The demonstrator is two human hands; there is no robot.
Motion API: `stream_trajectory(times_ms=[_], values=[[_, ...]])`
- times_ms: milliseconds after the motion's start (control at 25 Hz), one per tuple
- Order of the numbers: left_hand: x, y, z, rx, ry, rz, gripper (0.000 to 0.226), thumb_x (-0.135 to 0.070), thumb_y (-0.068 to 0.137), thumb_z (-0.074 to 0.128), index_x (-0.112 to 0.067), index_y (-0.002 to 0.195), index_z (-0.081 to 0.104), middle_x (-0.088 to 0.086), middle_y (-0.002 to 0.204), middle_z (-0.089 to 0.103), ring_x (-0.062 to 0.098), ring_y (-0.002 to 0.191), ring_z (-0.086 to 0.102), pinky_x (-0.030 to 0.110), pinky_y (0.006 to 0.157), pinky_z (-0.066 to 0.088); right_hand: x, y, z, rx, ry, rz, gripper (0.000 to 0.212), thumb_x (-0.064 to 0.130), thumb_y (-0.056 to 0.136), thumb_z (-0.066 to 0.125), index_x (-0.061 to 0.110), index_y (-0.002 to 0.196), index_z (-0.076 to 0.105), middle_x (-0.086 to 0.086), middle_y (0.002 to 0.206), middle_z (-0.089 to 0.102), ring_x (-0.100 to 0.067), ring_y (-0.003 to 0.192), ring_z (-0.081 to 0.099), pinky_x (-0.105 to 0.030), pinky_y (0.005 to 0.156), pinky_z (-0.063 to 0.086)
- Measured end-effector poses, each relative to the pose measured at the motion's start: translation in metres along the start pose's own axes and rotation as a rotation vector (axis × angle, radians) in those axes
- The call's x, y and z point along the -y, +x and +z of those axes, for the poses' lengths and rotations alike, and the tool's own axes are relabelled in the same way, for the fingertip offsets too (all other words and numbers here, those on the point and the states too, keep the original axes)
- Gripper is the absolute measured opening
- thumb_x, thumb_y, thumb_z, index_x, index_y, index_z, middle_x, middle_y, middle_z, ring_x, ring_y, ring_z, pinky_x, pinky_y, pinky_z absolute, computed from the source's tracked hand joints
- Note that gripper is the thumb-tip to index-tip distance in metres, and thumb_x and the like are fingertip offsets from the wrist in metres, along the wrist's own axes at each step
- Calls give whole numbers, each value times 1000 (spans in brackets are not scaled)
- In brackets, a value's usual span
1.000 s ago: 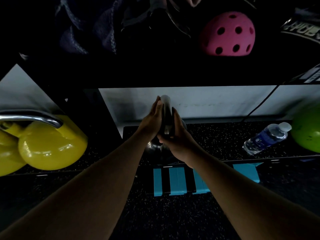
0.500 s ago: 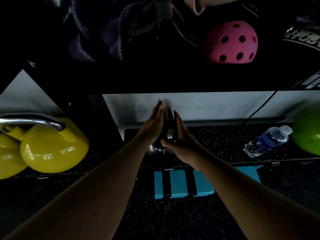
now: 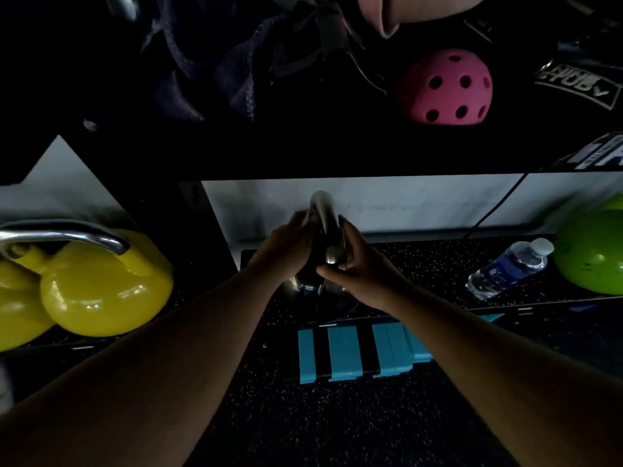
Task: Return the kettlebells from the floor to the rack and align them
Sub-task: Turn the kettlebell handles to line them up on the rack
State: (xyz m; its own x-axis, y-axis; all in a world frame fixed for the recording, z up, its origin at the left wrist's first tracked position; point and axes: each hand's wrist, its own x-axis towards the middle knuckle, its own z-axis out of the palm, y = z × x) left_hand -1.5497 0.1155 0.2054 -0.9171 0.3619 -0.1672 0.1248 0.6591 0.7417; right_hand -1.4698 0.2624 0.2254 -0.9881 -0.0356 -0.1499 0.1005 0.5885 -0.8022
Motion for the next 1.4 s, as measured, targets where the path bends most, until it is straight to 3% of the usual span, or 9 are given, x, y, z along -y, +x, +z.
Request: stream_trajectory(times_ms=[120,240,400,560,760,880,1040,1200,1400], values=[[16,-24,-19,72,435,127,40,-45,100,38,-24,133,48,3,110,70,16,79,68,35,71,58,6,-8,-24,-25,-298,7,50,45,97,48,18,138,44,-9,119,66,-17,96,64,-32,79,54],[24,-38,-40,66,554,221,31,-37,97,46,-19,119,60,4,112,70,20,95,68,36,81,56,15,-17,-34,-140,-724,-6,35,37,100,41,14,120,57,-10,110,62,-24,98,59,-36,80,51],[23,-56,-63,65,621,329,29,-33,97,47,-20,119,61,3,111,69,18,95,67,30,80,53,36,-28,-24,-243,-960,-64,29,28,93,49,16,119,55,-6,116,59,-24,105,53,-38,86,44],[35,-84,-87,53,640,384,28,-30,96,48,-19,119,61,2,118,66,20,105,63,31,88,52,61,-34,5,-249,-1026,-150,30,26,91,53,14,118,57,-10,112,61,-27,100,56,-42,85,46],[72,-121,-124,-48,709,348,27,-29,90,50,-21,112,64,1,121,66,24,116,57,33,96,44,88,-39,46,-230,-1029,-175,32,27,90,52,15,119,56,-12,134,53,-34,116,52,-48,91,45],[99,-146,-157,-73,782,318,29,-29,90,50,-23,115,62,-1,122,63,25,118,55,37,97,40,112,-39,84,-205,-967,-258,24,25,87,54,13,107,60,-11,115,60,-34,114,52,-47,95,45],[148,-162,-209,-90,873,277,33,-28,90,49,-21,120,59,3,129,60,29,121,51,44,100,37,167,-29,151,-147,-875,-332,14,22,87,58,14,97,64,-8,100,66,-32,98,61,-40,76,53],[197,-164,-265,-224,864,239,46,-28,90,54,-17,135,51,10,142,49,34,131,41,49,106,34,217,2,212,-147,-800,-375,22,26,90,54,19,110,61,-7,105,64,-34,98,62,-40,68,53],[244,-148,-308,-309,694,132,50,-41,97,44,-24,144,37,11,145,39,34,130,37,45,99,39,248,64,262,-188,-736,-236,42,36,97,47,16,133,46,-16,126,50,-38,112,49,-48,84,49]])
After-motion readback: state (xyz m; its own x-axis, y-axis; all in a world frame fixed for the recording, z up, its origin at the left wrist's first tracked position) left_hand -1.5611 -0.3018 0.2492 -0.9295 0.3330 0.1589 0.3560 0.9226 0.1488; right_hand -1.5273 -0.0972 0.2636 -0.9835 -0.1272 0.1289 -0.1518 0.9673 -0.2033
